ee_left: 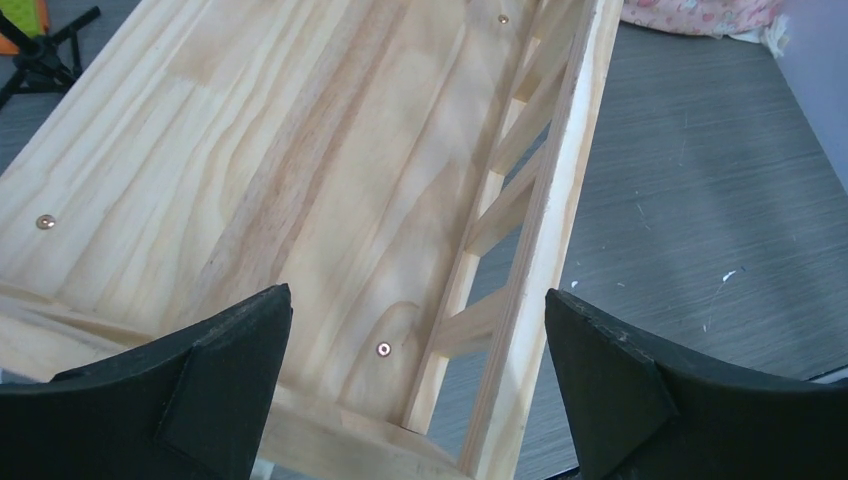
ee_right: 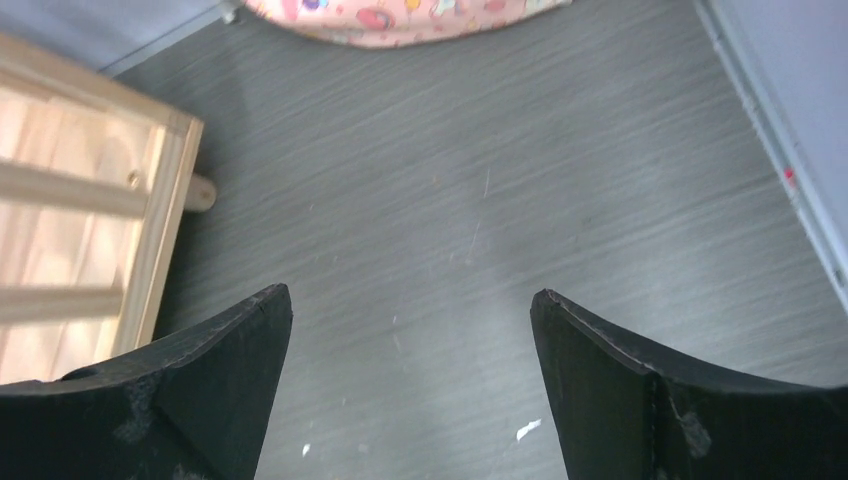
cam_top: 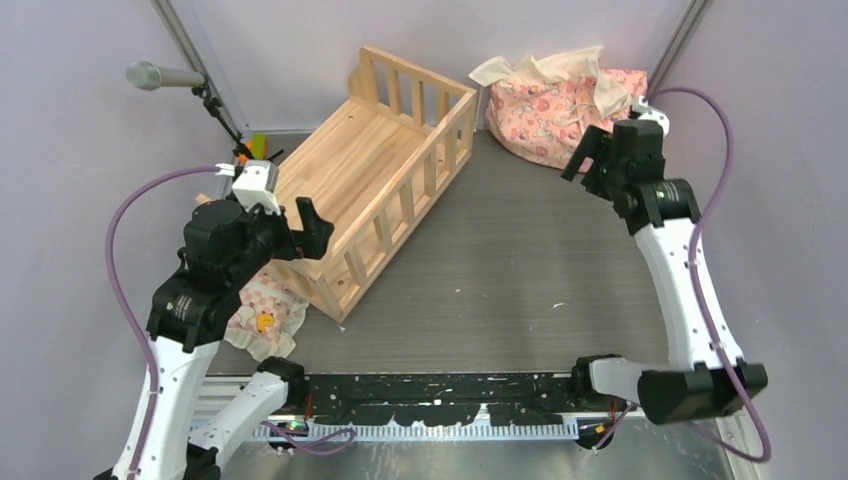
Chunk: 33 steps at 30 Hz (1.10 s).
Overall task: Set up the pet bed
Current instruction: Move the mattress to the center of the board.
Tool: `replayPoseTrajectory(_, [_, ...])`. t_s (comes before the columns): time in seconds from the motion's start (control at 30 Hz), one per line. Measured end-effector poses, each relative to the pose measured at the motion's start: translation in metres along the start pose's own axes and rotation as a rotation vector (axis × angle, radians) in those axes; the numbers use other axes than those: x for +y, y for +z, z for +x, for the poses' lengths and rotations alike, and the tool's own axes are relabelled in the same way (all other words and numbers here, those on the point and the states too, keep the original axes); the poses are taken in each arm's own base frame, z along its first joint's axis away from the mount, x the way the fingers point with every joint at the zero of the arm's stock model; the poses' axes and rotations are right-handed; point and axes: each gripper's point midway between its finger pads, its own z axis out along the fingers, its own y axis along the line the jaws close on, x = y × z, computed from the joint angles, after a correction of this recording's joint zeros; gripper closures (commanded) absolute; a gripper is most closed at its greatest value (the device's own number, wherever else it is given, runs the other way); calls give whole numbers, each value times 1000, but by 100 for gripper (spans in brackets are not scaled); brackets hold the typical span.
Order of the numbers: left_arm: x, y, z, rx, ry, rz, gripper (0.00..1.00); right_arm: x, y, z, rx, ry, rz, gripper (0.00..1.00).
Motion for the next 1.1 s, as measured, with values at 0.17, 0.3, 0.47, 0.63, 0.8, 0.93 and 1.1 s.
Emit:
replayPoseTrajectory(0.17, [-3,15,5,28,8,19,0,4,51,-30,-73,-60,77,9])
replayPoseTrajectory(0.3, [-4,26,3,25,29,33,0,4,98,-60,-168,-93,157,10])
replayPoseTrajectory(0.47, [-2,38,21,60,44,43,0,4,164,-110,-262,-103,235,10])
replayPoseTrajectory(0.63, [-4,39,23,40,59,55,0,4,222,-134,-301,-174,266,10])
replayPoseTrajectory(0.8, [-12,38,23,36,85,84,0,9,276,-137,-302,-252,262,15])
replayPoseTrajectory(0.93, [-14,38,23,34,102,91,0,9,304,-134,-298,-310,279,20])
replayPoseTrajectory(1.1, [-14,38,23,27,112,86,0,0,318,-132,-305,-382,336,33])
